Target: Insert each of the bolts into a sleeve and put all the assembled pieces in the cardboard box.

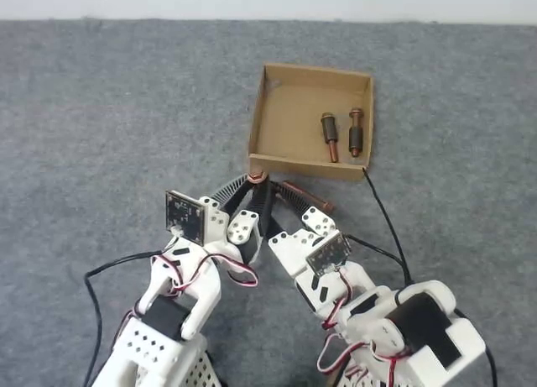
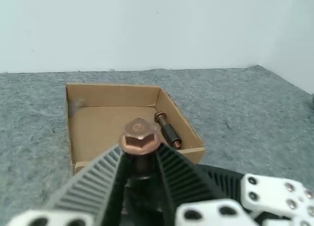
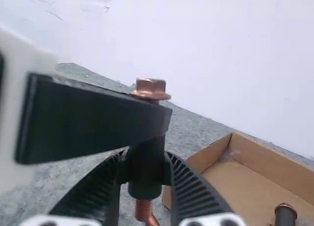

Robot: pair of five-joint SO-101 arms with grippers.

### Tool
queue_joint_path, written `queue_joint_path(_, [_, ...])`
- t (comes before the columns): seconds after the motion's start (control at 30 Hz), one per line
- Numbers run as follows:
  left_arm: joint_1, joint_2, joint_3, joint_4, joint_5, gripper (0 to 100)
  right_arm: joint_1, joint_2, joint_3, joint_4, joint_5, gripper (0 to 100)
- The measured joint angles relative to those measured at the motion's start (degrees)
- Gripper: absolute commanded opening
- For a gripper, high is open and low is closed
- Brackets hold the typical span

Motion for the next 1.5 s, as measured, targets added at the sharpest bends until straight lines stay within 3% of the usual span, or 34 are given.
queue_joint_path(0.73, [-0.2, 0.6, 0.8, 0.2, -0.3, 13, 0.7, -0.1, 0.0, -0.2, 0.3, 0.6])
queue_joint_path(1.17, [-0.2, 0.6, -10.4, 0.2, -0.3, 13, 2.2, -0.1, 0.0, -0.2, 0.3, 0.6])
queue_joint_path(1.33, [-0.3, 0.5, -10.6, 1.1, -0.4, 2, 2.7, -0.1, 0.0, -0.2, 0.3, 0.6])
queue_joint_path(1.5, [-1.5, 0.5, -10.6, 3.6, -0.4, 1, 2.7, -0.1, 0.0, -0.2, 0.3, 0.6])
